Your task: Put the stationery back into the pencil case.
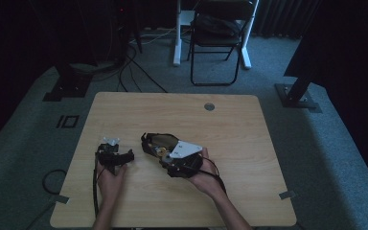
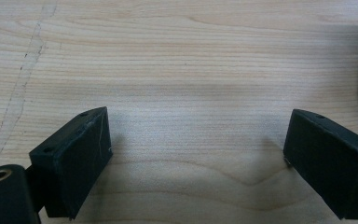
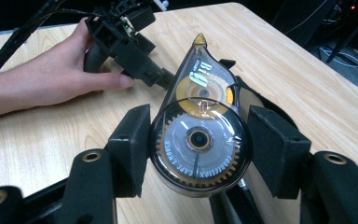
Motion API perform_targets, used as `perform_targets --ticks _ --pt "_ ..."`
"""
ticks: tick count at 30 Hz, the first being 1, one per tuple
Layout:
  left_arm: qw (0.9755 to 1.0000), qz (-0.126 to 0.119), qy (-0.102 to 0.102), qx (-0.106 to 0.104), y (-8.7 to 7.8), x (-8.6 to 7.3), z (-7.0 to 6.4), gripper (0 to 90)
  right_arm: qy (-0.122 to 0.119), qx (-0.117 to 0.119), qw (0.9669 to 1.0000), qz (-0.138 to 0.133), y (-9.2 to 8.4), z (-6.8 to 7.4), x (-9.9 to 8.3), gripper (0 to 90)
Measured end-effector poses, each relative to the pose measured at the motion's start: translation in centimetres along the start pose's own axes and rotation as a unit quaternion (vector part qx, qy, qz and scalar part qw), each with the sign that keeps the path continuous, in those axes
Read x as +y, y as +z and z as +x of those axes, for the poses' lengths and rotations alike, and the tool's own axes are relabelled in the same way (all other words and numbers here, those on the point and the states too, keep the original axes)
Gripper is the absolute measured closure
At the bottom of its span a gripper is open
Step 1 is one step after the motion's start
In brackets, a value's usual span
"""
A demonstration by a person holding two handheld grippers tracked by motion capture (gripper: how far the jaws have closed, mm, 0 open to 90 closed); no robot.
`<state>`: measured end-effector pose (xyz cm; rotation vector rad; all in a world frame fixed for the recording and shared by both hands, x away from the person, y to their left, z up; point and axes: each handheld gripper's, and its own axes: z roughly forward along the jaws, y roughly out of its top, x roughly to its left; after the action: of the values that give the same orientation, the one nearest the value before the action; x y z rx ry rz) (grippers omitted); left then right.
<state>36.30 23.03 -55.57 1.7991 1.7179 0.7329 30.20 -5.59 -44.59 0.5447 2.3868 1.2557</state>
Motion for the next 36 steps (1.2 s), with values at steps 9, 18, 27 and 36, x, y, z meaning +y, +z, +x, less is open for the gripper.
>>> perform_targets --ticks 9,18,27,36 --pt "1.0000 0.001 0.001 0.000 0.0 0.0 0.0 7.8 0.007 -0.005 1.0000 -0.001 -0.1 -0.6 0.0 41.7" --pt "1.0000 0.000 0.001 0.000 0.0 0.0 0.0 7.8 0.016 -0.012 0.9998 -0.001 0.2 -1.5 -0.1 41.6" --pt "1.0000 0.001 0.001 0.000 0.0 0.0 0.0 7.8 0.027 -0.017 0.9995 -0.002 0.2 -2.3 -0.2 41.6" --pt "1.0000 0.001 0.001 0.000 0.0 0.0 0.0 7.8 0.028 -0.023 0.9993 -0.001 0.3 -2.9 -0.1 41.6"
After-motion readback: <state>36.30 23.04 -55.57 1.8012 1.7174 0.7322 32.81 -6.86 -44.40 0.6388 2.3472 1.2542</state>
